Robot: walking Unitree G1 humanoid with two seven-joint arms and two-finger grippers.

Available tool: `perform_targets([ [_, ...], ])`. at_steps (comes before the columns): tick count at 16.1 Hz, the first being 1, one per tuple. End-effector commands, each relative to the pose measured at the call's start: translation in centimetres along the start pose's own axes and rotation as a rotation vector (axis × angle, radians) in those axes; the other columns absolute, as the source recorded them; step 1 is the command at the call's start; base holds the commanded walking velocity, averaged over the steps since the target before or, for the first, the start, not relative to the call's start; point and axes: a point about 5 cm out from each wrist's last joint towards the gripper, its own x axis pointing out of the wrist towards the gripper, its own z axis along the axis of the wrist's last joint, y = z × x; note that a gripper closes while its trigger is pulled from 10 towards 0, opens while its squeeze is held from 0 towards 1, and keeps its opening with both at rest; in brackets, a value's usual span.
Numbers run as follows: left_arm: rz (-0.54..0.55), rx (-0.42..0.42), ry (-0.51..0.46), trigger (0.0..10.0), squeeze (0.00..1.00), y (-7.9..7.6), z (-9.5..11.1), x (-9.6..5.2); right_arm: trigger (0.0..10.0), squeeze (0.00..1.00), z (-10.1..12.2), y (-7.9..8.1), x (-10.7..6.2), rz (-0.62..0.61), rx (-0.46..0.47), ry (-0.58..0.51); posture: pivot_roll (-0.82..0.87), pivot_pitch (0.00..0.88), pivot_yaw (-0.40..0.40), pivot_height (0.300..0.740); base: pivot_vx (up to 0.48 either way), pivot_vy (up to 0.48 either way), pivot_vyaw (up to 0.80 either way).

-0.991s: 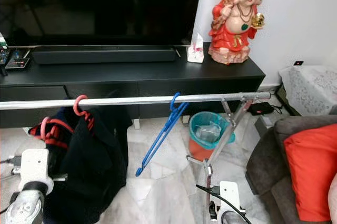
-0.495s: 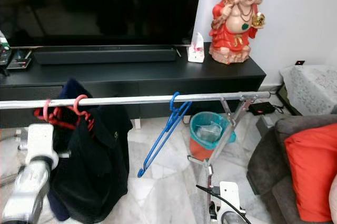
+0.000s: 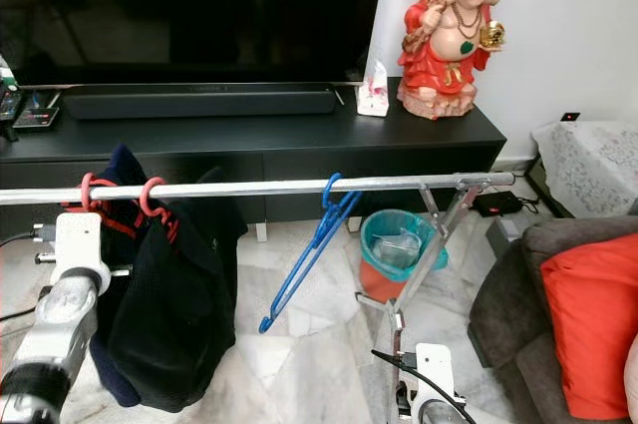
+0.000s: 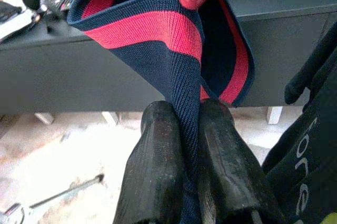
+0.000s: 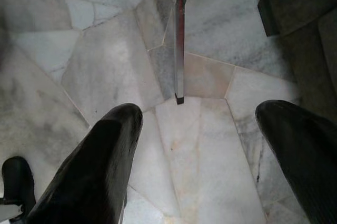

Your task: Hang hanger

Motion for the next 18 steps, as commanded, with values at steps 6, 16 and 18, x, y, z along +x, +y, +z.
perform_targets([
  [6, 0.060, -0.024, -0.014, 10.0, 0.00, 0.5, 1.8, 1.7, 10.0, 0.00, 0.0, -0.2, 0.0, -0.005, 0.007, 0.007, -0.10, 0.000, -0.089, 0.732, 0.000, 0.000, 0.00],
  [16, 0.130, -0.081, -0.115, 10.0, 0.00, 2.2, 2.6, 1.5, 10.0, 0.00, 0.0, -0.2, 0.0, -0.004, 0.010, 0.007, -0.10, 0.000, -0.085, 0.732, 0.000, 0.000, 0.00],
  [18, 0.120, -0.065, -0.080, 10.0, 0.00, 2.3, 1.9, 1.4, 10.0, 0.00, 0.0, -0.2, 0.0, -0.001, 0.008, 0.008, -0.09, 0.000, -0.087, 0.732, 0.000, 0.000, 0.00],
])
